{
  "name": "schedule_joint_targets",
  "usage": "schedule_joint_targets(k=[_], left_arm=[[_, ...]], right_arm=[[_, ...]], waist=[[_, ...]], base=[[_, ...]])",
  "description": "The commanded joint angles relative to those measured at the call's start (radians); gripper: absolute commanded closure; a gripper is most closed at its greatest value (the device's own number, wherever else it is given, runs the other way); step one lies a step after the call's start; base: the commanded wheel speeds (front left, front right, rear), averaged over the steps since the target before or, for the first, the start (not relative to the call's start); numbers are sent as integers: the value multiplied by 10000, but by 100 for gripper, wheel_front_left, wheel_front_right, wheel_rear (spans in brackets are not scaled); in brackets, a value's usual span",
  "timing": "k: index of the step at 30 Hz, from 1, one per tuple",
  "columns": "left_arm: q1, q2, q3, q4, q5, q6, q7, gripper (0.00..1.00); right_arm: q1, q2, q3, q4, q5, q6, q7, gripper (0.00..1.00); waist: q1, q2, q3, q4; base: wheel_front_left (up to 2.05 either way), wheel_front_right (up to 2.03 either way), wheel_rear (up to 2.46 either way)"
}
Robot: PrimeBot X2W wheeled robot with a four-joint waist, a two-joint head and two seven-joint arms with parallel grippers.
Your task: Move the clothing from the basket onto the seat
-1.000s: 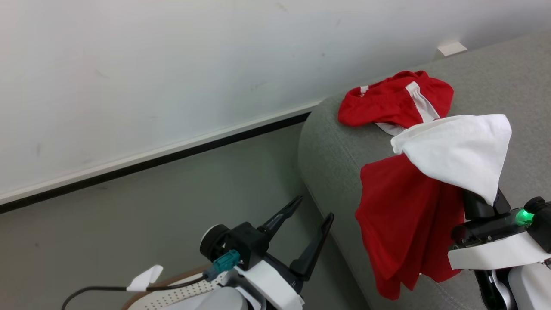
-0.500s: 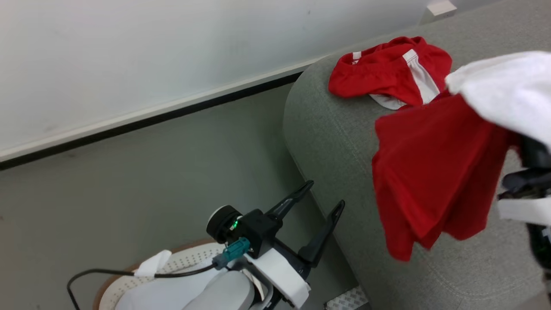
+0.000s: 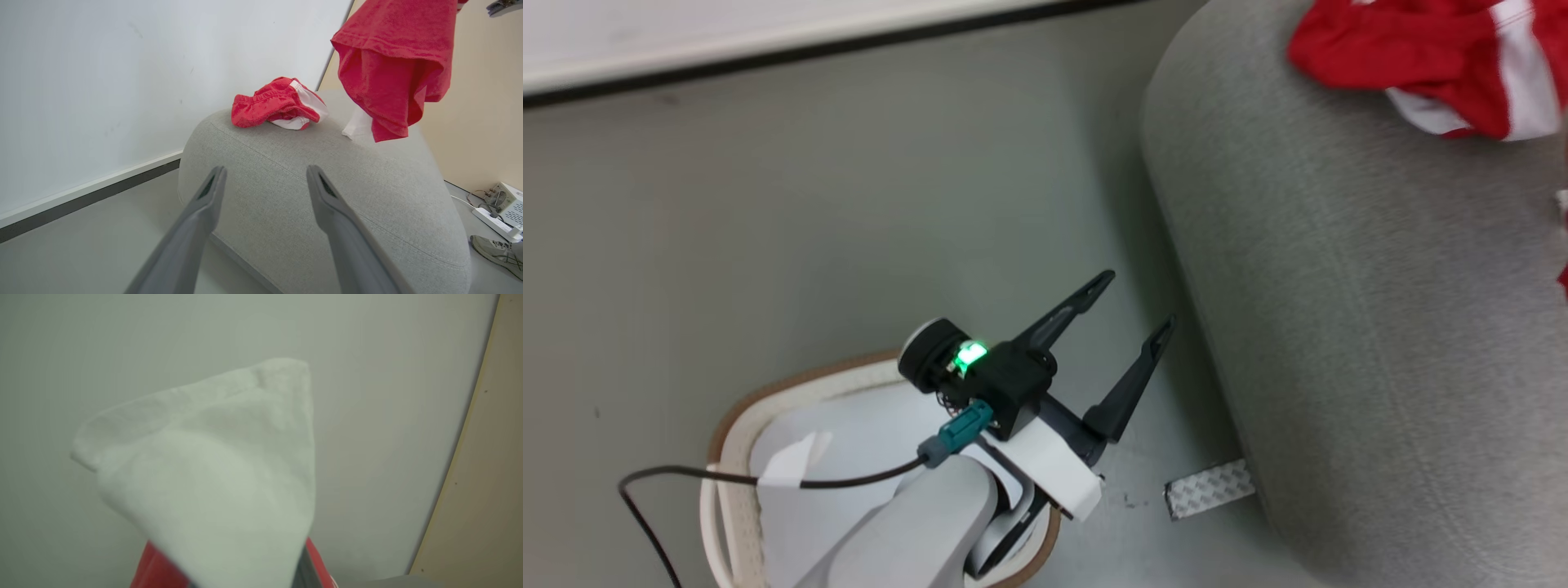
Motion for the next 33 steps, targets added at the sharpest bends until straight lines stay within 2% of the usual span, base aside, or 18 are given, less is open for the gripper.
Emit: schedule_joint_targets(k=[1,5,7,10,11,15,18,19,20,21,22,28,33], left_arm=[[-254,86,54,-90,113,34,-12,0],[-549,63,62,-77,224,9,-19,0],[-653,-9,56,-35,239,8,-32,0],[-747,-94,86,63,203,-1,-61,0],[-747,-94,86,63,203,-1,-61,0],[-801,-201,90,251,150,-54,-90,0],[-780,-259,127,367,110,-68,-82,0],[-752,-270,146,409,100,-61,-79,0],[-710,-275,178,447,75,-53,-81,0],[-656,-285,217,473,48,-55,-84,0],[-592,-293,256,484,30,-60,-87,0],[0,-328,602,479,-75,-57,-89,0],[673,-369,1006,371,-154,-75,-85,0]], right_arm=[[-195,-275,-155,503,98,-22,6,100],[-487,-879,244,2256,-29,-22,196,100],[-445,-781,696,3247,203,-22,802,100],[-657,-991,1249,4612,383,-24,1463,100],[-657,-991,1249,4612,383,-24,1463,100],[-878,-962,2077,6126,464,-24,1946,100],[-1023,-940,2610,6819,762,-22,2162,100],[-1079,-936,2783,6988,855,-24,2224,71],[-1137,-942,2961,7077,920,-22,2213,51],[-1190,-977,3109,7187,995,-22,2204,6],[-1196,-1013,3236,7284,1081,-22,2245,0],[-1278,-1157,4223,7527,1442,-22,2817,0],[-1006,-1433,4866,7025,1634,-24,3035,0]], waist=[[-1,0,944,577],[-1,0,1513,862],[-1,0,1673,991],[-1,0,1796,1157],[-1,0,1796,1157],[-1,0,1757,1315],[-1,0,1615,1409],[-1,0,1556,1421],[-1,0,1478,1424],[-1,0,1390,1420],[-1,0,1284,1411],[-1,0,79,1331],[-1,0,-1195,1392]], base=[[0,0,0],[0,0,0],[0,0,0],[0,0,0],[0,0,0],[0,0,0],[0,0,0],[0,0,0],[0,0,0],[0,0,0],[0,0,0],[0,0,0],[0,0,0]])
